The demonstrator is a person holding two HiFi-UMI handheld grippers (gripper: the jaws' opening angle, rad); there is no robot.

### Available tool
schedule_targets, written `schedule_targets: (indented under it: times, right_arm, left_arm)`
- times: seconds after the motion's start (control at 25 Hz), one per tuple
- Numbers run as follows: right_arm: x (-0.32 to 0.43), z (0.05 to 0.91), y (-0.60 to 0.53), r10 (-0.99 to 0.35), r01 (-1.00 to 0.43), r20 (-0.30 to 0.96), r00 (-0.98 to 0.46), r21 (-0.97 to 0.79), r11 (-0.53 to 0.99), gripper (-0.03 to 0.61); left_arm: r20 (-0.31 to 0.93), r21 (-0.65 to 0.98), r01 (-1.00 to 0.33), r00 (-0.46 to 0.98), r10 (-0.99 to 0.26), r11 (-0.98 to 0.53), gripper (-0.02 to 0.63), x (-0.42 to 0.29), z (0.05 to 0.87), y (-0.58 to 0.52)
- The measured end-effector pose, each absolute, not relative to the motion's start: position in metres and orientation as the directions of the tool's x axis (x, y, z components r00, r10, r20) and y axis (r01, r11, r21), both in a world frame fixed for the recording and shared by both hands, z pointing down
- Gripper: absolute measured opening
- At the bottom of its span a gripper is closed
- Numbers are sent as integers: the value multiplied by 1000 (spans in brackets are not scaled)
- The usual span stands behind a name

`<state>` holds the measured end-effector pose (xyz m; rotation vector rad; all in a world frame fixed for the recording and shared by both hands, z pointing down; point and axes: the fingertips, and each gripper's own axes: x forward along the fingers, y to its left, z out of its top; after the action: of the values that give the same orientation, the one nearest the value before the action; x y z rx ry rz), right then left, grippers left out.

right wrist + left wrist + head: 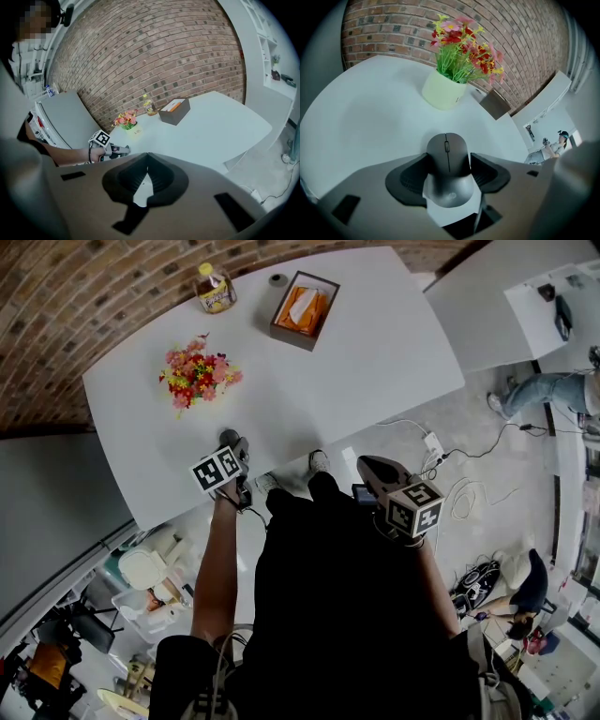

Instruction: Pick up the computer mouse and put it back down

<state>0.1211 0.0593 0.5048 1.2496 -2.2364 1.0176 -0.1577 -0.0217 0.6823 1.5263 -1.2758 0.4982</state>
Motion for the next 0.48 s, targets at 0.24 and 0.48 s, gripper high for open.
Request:
schedule_targets:
  times: [0.24,0.48]
  right_arm:
    - [118,506,58,-566,-844,627,-535,-408,347,17]
    - [119,506,58,-564,-844,629,-535,-409,346,17]
  left_arm:
    - [812,438,-893,345,-471,101,298,-161,683,-21]
    - [809,438,-892,338,-482,111,298,-162,684,-22]
